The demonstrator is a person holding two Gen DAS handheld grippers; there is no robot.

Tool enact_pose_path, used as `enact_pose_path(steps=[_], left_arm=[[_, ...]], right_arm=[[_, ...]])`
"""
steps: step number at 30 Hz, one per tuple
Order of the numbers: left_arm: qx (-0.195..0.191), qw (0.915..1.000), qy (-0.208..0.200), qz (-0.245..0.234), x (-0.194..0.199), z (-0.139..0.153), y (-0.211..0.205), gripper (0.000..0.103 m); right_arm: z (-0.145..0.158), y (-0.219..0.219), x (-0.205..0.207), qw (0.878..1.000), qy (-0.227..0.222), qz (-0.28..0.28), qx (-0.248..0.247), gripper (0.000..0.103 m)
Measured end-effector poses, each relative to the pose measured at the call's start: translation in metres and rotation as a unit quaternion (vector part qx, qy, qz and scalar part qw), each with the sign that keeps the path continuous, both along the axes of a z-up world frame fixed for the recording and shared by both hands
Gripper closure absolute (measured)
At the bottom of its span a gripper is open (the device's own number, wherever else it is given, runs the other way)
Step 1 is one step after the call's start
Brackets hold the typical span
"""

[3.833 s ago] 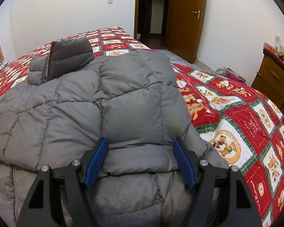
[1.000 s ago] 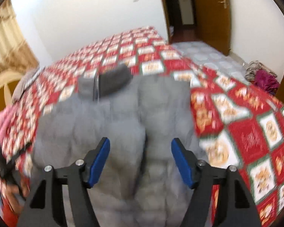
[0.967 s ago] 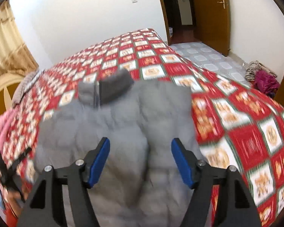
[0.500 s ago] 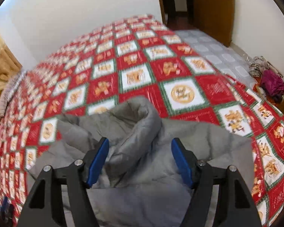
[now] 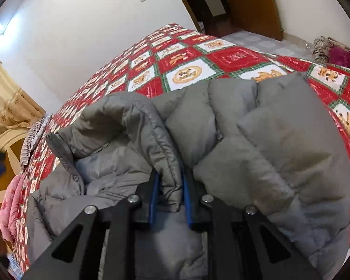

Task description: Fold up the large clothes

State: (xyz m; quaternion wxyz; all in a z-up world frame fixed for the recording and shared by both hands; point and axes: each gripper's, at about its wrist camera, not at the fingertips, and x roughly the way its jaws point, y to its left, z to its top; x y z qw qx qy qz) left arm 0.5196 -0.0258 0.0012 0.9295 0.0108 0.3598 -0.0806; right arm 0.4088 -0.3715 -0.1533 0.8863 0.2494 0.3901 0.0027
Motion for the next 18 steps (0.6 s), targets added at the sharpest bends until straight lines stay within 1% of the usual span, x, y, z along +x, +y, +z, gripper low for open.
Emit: enact_pose_path(steps=[1, 3, 4, 5, 7, 8, 9, 10, 11, 12, 14, 16, 18], left_arm=[[-0.006, 0.9999, 0.008, -0.003, 0.008, 0.001, -0.007, 0.004], [-0.03, 0.9988, 0.039, -0.004, 0.033, -0.003, -0.021, 0.004], [-0.038, 0.9971, 0.065, -0.001, 0.051, -0.009, -0.028, 0.004], [-0.036, 0.9959, 0.083, 0.006, 0.062, -0.015, -0.031, 0.004], [-0.03, 0.9911, 0.121, 0.047, 0.085, -0.037, -0.032, 0.004], [-0.032, 0.9888, 0.134, 0.059, 0.088, -0.046, -0.031, 0.004], [-0.031, 0.9865, 0.147, 0.065, 0.09, -0.056, -0.029, 0.016], [-0.02, 0.9857, 0.155, 0.064, 0.087, -0.063, -0.029, 0.031], [-0.007, 0.9853, 0.16, 0.059, 0.083, -0.069, -0.031, 0.064], [0.002, 0.9849, 0.165, 0.052, 0.075, -0.073, -0.031, 0.084], [-0.001, 0.9875, 0.15, 0.047, 0.055, -0.076, -0.025, 0.085], [0.017, 0.9909, 0.122, 0.053, 0.032, -0.079, -0.019, 0.086], [0.026, 0.9923, 0.105, 0.06, 0.016, -0.087, -0.014, 0.086]], right_arm=[[0.001, 0.001, -0.001, 1.0, -0.001, 0.0, -0.003, 0.084], [0.001, 0.001, -0.004, 1.0, -0.003, 0.0, -0.004, 0.084], [0.001, -0.001, -0.005, 1.0, -0.004, 0.0, -0.001, 0.084], [0.001, 0.002, -0.002, 1.0, -0.005, 0.0, 0.002, 0.084], [0.0, 0.001, -0.001, 1.0, -0.007, 0.0, 0.009, 0.084], [-0.002, -0.001, 0.002, 1.0, -0.007, 0.001, 0.01, 0.084], [-0.001, -0.001, 0.001, 1.0, -0.007, 0.0, 0.009, 0.084], [-0.002, -0.002, 0.002, 1.0, -0.007, 0.001, 0.009, 0.084], [-0.002, -0.002, 0.002, 1.0, -0.007, 0.0, 0.009, 0.084], [-0.002, -0.002, 0.002, 1.0, -0.007, 0.0, 0.009, 0.084], [-0.001, -0.001, 0.003, 1.0, -0.005, 0.0, 0.006, 0.084], [-0.001, 0.0, 0.004, 1.0, -0.005, -0.001, 0.004, 0.084], [-0.001, 0.0, 0.003, 1.0, -0.004, -0.001, 0.005, 0.084]])
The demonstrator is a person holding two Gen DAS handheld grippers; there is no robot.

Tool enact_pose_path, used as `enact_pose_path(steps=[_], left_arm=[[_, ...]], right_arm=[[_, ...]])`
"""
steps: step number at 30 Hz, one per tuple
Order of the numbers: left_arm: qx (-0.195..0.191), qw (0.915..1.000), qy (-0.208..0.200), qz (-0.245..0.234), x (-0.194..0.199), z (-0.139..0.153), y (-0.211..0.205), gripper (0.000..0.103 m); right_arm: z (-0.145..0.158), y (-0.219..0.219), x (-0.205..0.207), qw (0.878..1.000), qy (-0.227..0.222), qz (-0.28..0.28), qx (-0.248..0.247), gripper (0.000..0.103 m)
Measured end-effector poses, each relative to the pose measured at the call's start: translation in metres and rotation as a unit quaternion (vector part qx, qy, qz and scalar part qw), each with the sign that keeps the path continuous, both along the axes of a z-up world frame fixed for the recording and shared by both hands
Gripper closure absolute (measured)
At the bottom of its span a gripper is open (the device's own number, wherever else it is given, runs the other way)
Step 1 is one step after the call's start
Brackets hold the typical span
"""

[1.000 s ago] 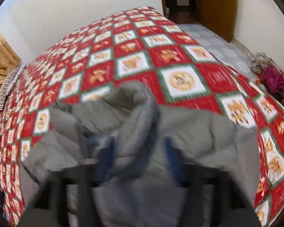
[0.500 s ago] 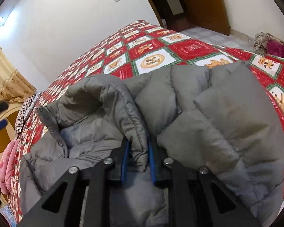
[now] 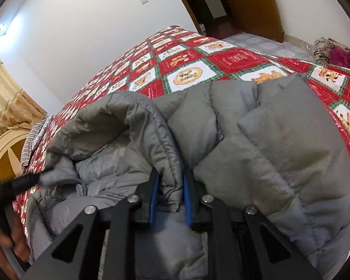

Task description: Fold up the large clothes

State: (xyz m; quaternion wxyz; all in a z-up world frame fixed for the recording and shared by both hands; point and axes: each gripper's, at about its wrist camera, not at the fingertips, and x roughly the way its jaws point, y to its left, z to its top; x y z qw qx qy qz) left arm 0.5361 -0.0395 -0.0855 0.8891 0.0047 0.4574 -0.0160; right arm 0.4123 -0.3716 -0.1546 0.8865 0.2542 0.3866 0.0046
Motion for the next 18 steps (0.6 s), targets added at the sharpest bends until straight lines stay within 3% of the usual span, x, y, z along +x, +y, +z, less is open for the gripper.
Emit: enact_pose_path(steps=[3, 5, 9, 12, 15, 18], left_arm=[[-0.008, 0.9997, 0.004, 0.023, -0.008, -0.031, 0.017, 0.086], [-0.029, 0.9986, -0.034, 0.027, -0.016, -0.044, 0.025, 0.086], [-0.01, 0.9978, -0.05, 0.043, -0.016, -0.046, 0.02, 0.086], [-0.039, 0.9967, -0.054, 0.046, -0.015, -0.045, 0.029, 0.086], [-0.062, 0.9945, -0.061, 0.057, -0.018, -0.045, 0.037, 0.086], [-0.052, 0.9948, -0.064, 0.059, -0.018, -0.045, 0.033, 0.086]], right_arm=[[0.0, 0.0, 0.0, 1.0, 0.0, -0.001, 0.001, 0.084], [0.0, 0.001, 0.0, 1.0, -0.001, -0.002, 0.001, 0.084], [0.0, 0.001, 0.0, 1.0, -0.001, -0.001, 0.003, 0.082], [0.006, -0.001, -0.005, 1.0, 0.004, -0.006, 0.014, 0.077], [0.04, -0.009, -0.023, 0.998, -0.033, -0.054, -0.01, 0.067], [0.09, -0.01, -0.018, 0.991, -0.095, -0.089, -0.041, 0.067]])
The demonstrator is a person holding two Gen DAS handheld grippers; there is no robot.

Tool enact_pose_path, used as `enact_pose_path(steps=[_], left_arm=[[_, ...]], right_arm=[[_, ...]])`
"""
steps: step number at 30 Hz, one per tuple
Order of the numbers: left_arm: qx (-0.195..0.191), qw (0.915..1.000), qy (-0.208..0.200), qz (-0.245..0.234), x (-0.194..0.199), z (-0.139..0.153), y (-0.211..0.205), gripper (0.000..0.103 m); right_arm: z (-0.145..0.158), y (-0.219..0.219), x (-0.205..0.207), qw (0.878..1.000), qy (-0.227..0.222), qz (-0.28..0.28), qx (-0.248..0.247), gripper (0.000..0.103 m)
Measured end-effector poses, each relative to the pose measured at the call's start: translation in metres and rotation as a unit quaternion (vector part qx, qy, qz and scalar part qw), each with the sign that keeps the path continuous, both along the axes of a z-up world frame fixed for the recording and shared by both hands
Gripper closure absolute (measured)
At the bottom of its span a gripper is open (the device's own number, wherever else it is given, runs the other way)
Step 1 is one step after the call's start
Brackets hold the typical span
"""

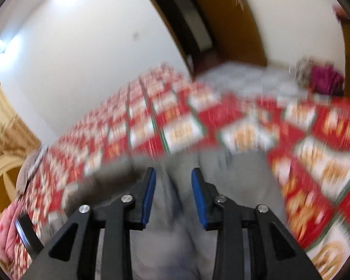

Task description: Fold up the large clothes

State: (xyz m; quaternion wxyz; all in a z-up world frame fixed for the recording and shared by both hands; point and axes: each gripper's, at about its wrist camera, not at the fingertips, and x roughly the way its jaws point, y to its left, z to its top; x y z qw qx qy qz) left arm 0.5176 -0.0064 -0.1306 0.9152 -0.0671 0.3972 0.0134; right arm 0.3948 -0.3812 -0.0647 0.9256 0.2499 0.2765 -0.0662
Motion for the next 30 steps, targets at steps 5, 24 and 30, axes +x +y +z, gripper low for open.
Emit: enact_pose_path(steps=[5, 24, 30], left_arm=[[0.008, 1.0, -0.004, -0.001, -0.003, 0.0, -0.001, 0.086], [-0.045, 0.9945, -0.086, -0.041, -0.048, 0.078, 0.016, 0.086], [-0.002, 0.9928, -0.079, -0.09, 0.02, 0.11, -0.055, 0.075]], right_arm=[[0.016, 0.028, 0.095, 0.997, 0.057, 0.037, -0.037, 0.066], [-0.079, 0.064, 0.066, 0.977, 0.129, 0.126, -0.111, 0.071], [-0.08, 0.058, 0.064, 0.98, 0.117, 0.126, -0.095, 0.071]])
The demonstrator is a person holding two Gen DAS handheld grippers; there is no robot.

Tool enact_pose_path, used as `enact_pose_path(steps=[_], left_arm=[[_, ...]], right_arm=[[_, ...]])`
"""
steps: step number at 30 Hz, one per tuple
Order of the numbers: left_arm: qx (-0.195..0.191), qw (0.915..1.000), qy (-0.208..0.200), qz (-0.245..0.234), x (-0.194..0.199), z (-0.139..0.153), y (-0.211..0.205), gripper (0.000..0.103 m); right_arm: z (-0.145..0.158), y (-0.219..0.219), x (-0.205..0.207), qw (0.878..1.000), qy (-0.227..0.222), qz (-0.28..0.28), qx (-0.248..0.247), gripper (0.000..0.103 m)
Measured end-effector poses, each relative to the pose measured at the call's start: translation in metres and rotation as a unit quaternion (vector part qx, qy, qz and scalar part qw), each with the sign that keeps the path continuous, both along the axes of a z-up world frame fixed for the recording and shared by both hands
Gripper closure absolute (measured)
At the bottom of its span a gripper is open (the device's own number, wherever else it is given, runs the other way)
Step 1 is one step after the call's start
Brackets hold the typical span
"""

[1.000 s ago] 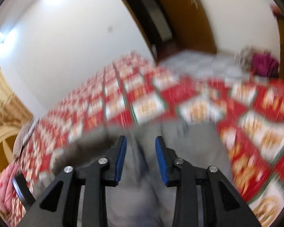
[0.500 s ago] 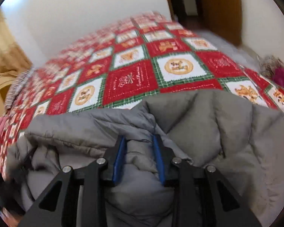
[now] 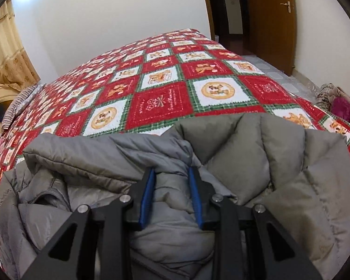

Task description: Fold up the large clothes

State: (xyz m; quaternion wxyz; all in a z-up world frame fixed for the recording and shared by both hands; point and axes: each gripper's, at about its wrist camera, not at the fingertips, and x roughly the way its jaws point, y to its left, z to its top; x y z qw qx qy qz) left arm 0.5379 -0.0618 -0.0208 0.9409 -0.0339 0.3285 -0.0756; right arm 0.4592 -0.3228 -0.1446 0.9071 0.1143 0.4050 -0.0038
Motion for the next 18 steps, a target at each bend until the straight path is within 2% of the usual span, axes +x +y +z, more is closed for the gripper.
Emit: enact_pose_path(steps=[3, 4, 6, 8, 9, 13, 15, 16, 18], left_arm=[[0.037, 0.9983, 0.045, 0.001, 0.016, -0.039, -0.018, 0.075], [0.046, 0.9966, 0.068, 0.008, 0.016, -0.064, -0.018, 0.075], [0.041, 0.9941, 0.101, 0.002, 0.01, -0.104, -0.01, 0.076], [0.024, 0.9961, 0.085, 0.01, 0.001, -0.107, -0.004, 0.076], [0.026, 0.9953, 0.092, 0.012, 0.004, -0.11, -0.005, 0.076], [0.075, 0.9935, 0.083, 0.017, 0.002, -0.111, -0.017, 0.076], [0.062, 0.9946, 0.082, 0.015, 0.003, -0.112, -0.012, 0.076], [0.05, 0.9953, 0.082, 0.014, 0.003, -0.112, -0.009, 0.076], [0.048, 0.9955, 0.081, 0.014, 0.002, -0.113, -0.009, 0.076]], right_arm=[[0.0, -0.001, -0.002, 1.0, -0.003, 0.0, 0.009, 0.071], [0.0, -0.002, -0.003, 1.0, -0.004, 0.001, 0.012, 0.071], [0.0, -0.003, -0.003, 1.0, -0.007, 0.002, 0.018, 0.07], [0.0, -0.002, -0.003, 1.0, -0.006, 0.003, 0.019, 0.07], [0.0, -0.002, -0.002, 1.0, -0.006, 0.004, 0.018, 0.07], [0.001, -0.001, -0.001, 1.0, -0.002, 0.004, 0.015, 0.068], [0.005, 0.002, -0.002, 1.0, 0.002, -0.001, 0.005, 0.068], [0.01, 0.003, -0.003, 1.0, 0.001, 0.0, 0.001, 0.065], [0.026, 0.011, -0.005, 1.0, -0.019, 0.012, -0.002, 0.062]])
